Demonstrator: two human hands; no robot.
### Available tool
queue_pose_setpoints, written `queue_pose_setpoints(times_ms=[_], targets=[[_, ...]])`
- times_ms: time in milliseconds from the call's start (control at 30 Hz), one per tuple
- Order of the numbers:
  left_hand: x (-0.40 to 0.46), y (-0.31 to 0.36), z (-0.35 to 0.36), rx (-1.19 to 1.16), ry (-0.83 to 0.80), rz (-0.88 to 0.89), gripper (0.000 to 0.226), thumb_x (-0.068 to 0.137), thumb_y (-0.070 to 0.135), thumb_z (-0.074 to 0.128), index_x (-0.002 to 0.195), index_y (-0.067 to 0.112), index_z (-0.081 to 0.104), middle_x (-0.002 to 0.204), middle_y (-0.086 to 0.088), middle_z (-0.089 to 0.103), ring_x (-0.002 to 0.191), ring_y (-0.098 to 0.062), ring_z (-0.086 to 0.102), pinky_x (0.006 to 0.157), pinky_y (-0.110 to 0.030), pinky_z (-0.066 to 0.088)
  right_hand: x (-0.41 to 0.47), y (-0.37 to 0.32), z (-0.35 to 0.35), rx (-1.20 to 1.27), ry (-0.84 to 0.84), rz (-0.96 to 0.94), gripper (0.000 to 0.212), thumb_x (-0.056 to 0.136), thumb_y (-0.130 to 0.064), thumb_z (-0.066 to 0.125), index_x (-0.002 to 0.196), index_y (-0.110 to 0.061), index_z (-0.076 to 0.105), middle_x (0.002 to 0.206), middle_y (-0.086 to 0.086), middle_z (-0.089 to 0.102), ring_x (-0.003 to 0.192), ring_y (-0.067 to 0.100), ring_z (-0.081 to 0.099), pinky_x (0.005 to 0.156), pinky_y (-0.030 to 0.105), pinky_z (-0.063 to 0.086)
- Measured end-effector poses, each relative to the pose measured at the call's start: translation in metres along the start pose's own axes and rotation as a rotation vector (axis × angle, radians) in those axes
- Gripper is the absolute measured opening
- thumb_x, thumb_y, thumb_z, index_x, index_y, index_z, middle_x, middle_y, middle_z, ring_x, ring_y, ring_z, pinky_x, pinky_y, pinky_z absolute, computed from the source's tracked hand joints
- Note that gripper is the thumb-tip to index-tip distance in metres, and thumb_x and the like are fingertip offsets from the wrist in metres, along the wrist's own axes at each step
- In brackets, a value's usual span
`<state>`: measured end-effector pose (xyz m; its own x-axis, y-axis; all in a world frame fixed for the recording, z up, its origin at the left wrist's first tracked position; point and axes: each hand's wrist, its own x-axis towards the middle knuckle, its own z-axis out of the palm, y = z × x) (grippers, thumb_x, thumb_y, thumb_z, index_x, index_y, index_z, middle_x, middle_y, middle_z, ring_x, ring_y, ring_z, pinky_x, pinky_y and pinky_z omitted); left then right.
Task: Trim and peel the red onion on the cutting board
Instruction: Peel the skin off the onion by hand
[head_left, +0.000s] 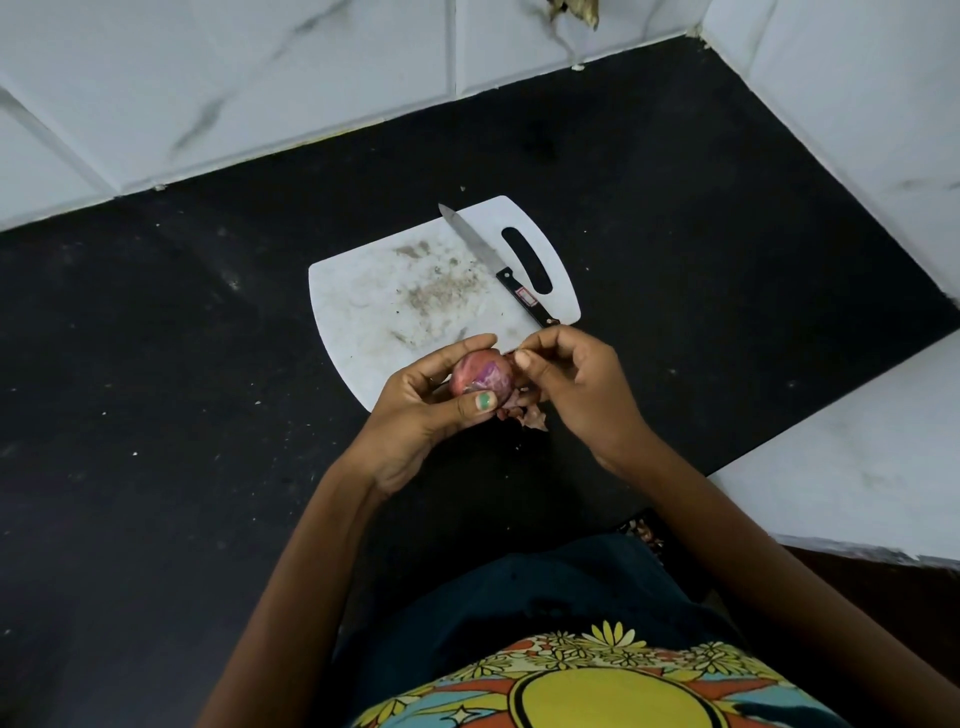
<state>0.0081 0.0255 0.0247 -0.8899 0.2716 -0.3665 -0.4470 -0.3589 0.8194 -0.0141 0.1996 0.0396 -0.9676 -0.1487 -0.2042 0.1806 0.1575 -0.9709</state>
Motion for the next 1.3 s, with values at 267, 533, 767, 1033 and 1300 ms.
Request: queue_pose_setpoints(times_ms=[267, 533, 767, 1033, 1300], targets=[[0.003, 0.0, 0.001, -0.004, 0.005, -0.008, 0.054, 0.067, 0.001, 0.07, 0.118, 0.018, 0.064, 0.117, -0.001, 0.067, 0.107, -0.018, 0.063, 0.085, -0.031, 0.056, 0.004, 0.018, -0.009, -0.321, 0.02, 0.162, 0.02, 0.094, -0.002, 0.049, 0.098, -0.011, 0.067, 0.095, 0.003, 0.065, 0.076, 0.008, 0.067, 0.061, 0.018, 0.056], [0.003, -0.002, 0.0, -0.007, 0.031, -0.002, 0.052, 0.068, 0.004, 0.07, 0.118, 0.015, 0.063, 0.116, -0.002, 0.067, 0.108, -0.021, 0.064, 0.086, -0.031, 0.056, 0.003, -0.01, -0.012, -0.181, -0.095, 0.036, 0.015, 0.087, -0.021, 0.067, 0.1, -0.013, 0.07, 0.092, 0.001, 0.073, 0.085, 0.013, 0.071, 0.08, 0.035, 0.058], [0.002, 0.002, 0.003, 0.078, 0.014, 0.054, 0.05, 0.07, 0.004, 0.07, 0.118, 0.015, 0.063, 0.111, -0.003, 0.069, 0.102, -0.019, 0.066, 0.087, -0.031, 0.055, 0.005, -0.016, -0.007, -0.244, -0.079, -0.004, 0.023, 0.078, -0.013, 0.075, 0.1, -0.009, 0.071, 0.087, 0.006, 0.074, 0.077, 0.019, 0.073, 0.072, 0.029, 0.06], [0.002, 0.0, 0.004, 0.141, 0.0, 0.048, 0.045, 0.077, -0.006, 0.067, 0.117, 0.016, 0.064, 0.108, 0.0, 0.07, 0.102, -0.019, 0.065, 0.094, -0.036, 0.052, 0.008, -0.016, -0.008, -0.331, -0.039, -0.081, 0.014, 0.073, -0.004, 0.072, 0.086, -0.008, 0.074, 0.077, 0.002, 0.074, 0.072, 0.015, 0.071, 0.071, 0.029, 0.06], [0.002, 0.0, 0.005, 0.124, 0.039, 0.042, 0.045, 0.08, -0.013, 0.062, 0.113, 0.017, 0.066, 0.106, 0.001, 0.07, 0.102, -0.022, 0.065, 0.094, -0.038, 0.052, 0.009, -0.01, -0.013, -0.246, -0.085, -0.039, 0.02, 0.08, -0.026, 0.071, 0.092, -0.01, 0.072, 0.08, 0.002, 0.073, 0.074, 0.02, 0.071, 0.072, 0.039, 0.06]])
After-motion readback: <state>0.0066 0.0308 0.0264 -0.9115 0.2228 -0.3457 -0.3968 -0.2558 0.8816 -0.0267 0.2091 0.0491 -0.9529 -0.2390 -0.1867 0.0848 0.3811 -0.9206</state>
